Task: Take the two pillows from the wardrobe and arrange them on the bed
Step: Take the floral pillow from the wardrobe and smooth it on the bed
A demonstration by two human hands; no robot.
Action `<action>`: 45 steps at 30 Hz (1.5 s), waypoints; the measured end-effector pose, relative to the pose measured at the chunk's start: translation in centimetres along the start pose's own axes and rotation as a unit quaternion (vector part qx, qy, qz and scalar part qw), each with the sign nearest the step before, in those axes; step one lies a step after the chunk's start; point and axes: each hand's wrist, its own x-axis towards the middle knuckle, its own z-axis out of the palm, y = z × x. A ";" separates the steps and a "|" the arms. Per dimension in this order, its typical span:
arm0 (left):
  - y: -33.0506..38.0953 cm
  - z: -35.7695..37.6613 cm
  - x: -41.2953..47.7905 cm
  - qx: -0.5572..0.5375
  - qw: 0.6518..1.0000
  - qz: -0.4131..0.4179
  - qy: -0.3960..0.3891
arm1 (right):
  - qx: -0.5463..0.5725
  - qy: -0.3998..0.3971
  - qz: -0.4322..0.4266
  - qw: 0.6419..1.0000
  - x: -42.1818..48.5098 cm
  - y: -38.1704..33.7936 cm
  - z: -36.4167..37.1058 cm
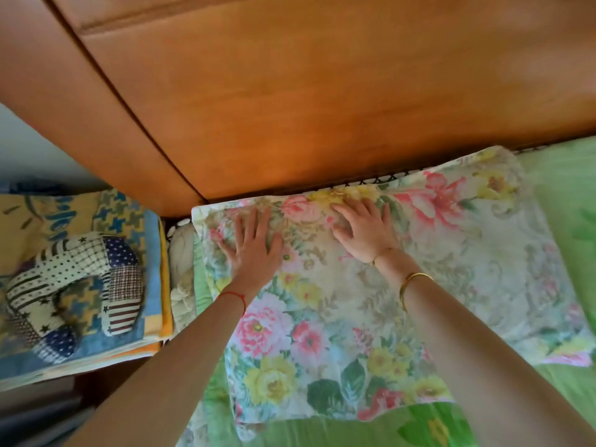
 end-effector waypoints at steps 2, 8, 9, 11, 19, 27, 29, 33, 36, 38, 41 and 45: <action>-0.7 1.1 0.8 0.024 1.000 -0.010 -0.017 | -0.023 -0.018 0.007 1.000 0.8 0.7 1.5; -0.8 1.9 2.8 0.070 0.997 -0.016 0.013 | -0.079 0.034 0.093 0.992 2.6 0.9 2.8; -0.7 1.6 2.9 0.076 0.997 -0.020 0.015 | -0.080 0.038 0.100 0.991 2.7 0.9 2.6; -0.5 1.1 2.6 0.077 0.996 -0.025 0.026 | -0.079 0.063 0.114 0.988 2.6 1.3 1.7; 3.7 0.5 3.1 -0.044 0.993 0.063 0.085 | -0.024 0.214 0.268 0.939 0.5 13.2 -4.4; 6.3 2.1 7.1 0.037 0.997 -0.007 0.061 | -0.027 0.166 0.362 0.917 1.1 18.0 -4.9; 6.4 2.2 7.2 0.033 0.995 -0.011 0.090 | -0.022 0.181 0.374 0.909 1.5 18.1 -4.7; 6.5 2.0 6.5 -0.033 0.984 0.028 0.173 | -0.016 0.245 0.340 0.908 1.8 18.8 -5.9; 7.3 1.2 6.0 -0.073 0.963 0.076 0.247 | -0.010 0.342 0.283 0.896 1.4 18.8 -7.2; 7.9 0.6 6.4 -0.085 0.955 0.088 0.271 | -0.005 0.397 0.273 0.876 1.4 18.7 -7.8; 8.8 0.3 7.3 -0.068 0.959 0.098 0.258 | 0.011 0.382 0.297 0.875 2.1 19.7 -8.3; 9.0 1.4 6.0 -0.036 0.971 0.106 0.209 | 0.061 0.234 0.289 0.926 1.4 19.8 -5.7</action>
